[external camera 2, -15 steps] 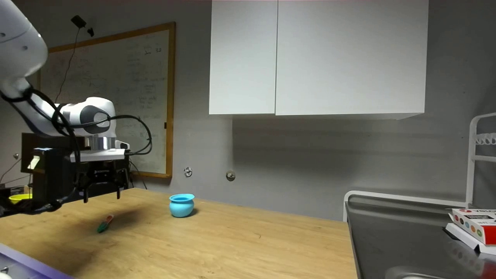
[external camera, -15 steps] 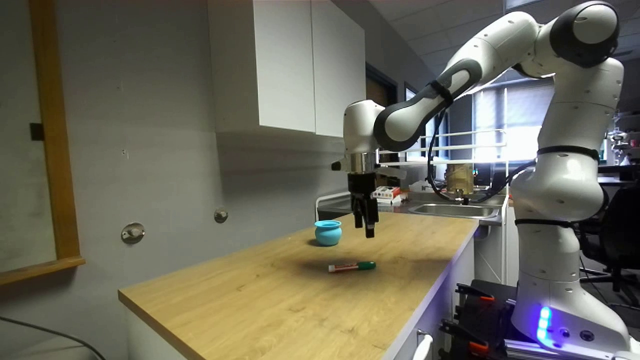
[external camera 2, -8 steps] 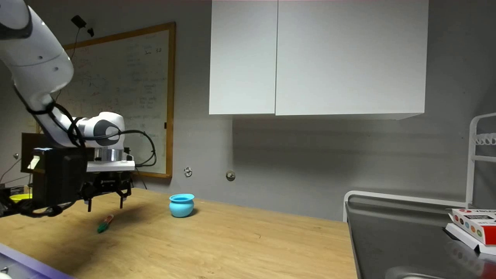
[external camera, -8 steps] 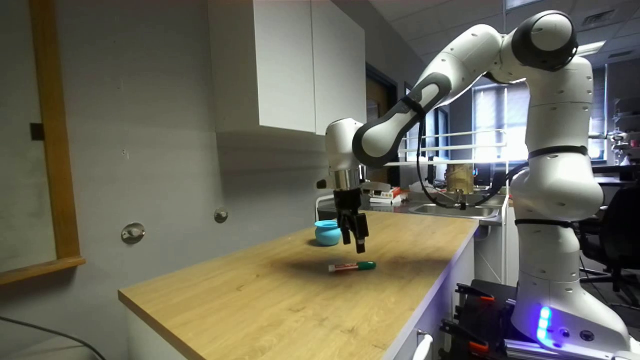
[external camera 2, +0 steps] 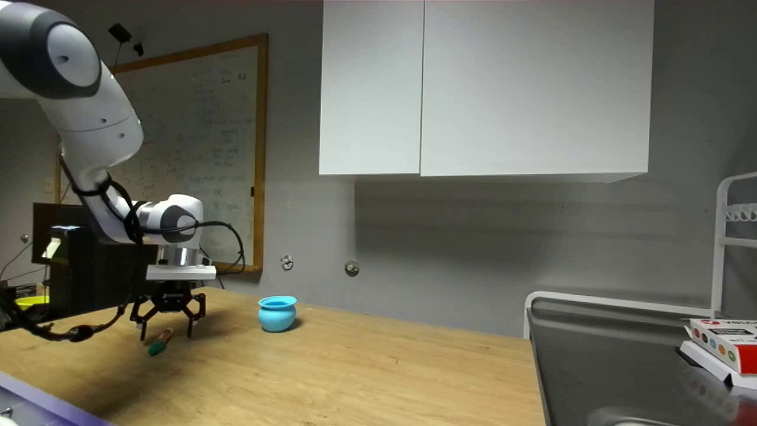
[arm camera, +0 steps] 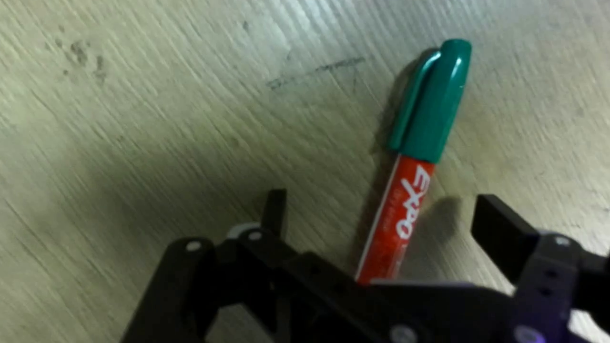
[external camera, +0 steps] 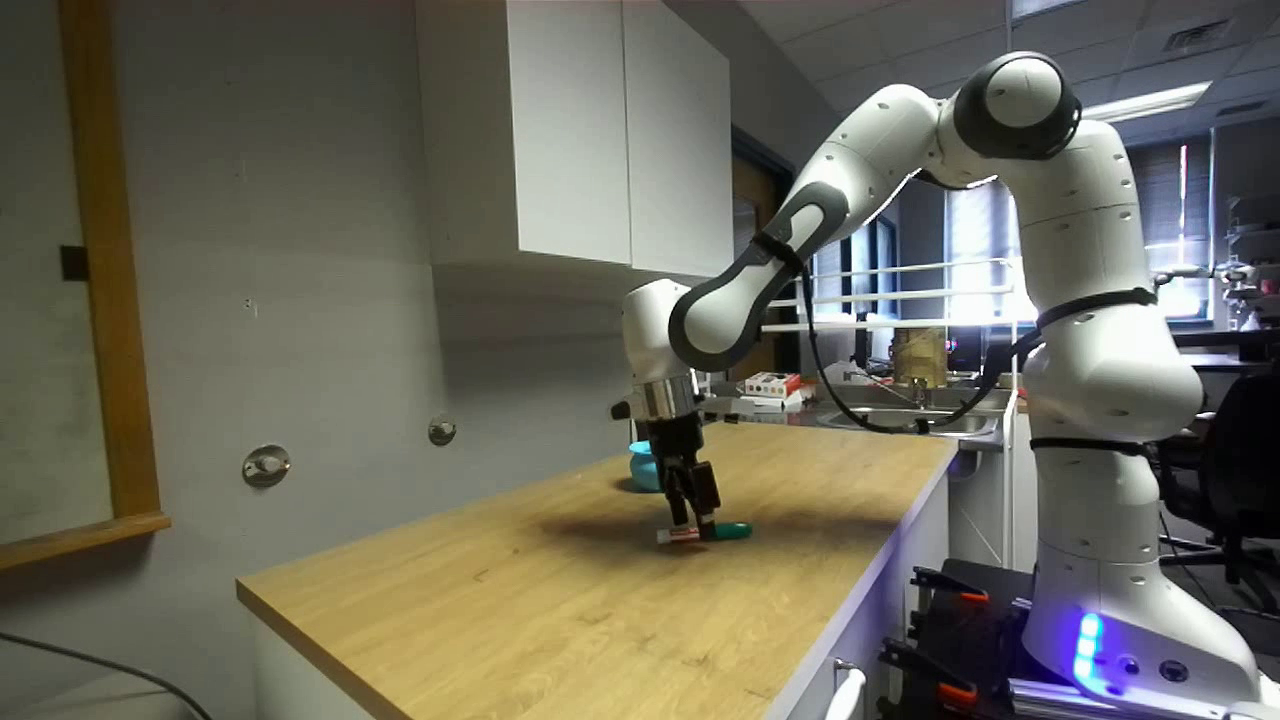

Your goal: Put the pen in the blue bowl

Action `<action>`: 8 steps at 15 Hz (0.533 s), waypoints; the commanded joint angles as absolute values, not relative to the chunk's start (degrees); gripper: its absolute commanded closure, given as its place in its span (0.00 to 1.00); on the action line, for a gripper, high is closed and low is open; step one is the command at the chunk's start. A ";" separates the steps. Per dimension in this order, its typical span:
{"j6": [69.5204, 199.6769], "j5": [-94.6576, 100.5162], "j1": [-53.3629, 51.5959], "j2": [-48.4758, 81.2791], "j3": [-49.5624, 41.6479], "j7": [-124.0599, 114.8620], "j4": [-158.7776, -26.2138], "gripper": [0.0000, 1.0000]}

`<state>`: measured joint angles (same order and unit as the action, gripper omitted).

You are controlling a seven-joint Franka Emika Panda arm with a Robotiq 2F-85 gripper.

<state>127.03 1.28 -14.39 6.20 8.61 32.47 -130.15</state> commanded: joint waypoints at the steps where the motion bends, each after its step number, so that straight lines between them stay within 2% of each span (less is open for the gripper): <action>1: 126.20 1.63 -12.32 9.63 10.18 33.56 -126.72 0.25; 4: 125.90 2.25 -11.69 9.87 10.51 32.83 -125.89 0.51; 8: 125.64 4.15 -11.58 8.96 10.60 31.40 -125.97 0.79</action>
<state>126.84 2.35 -12.44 8.52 9.52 32.48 -126.82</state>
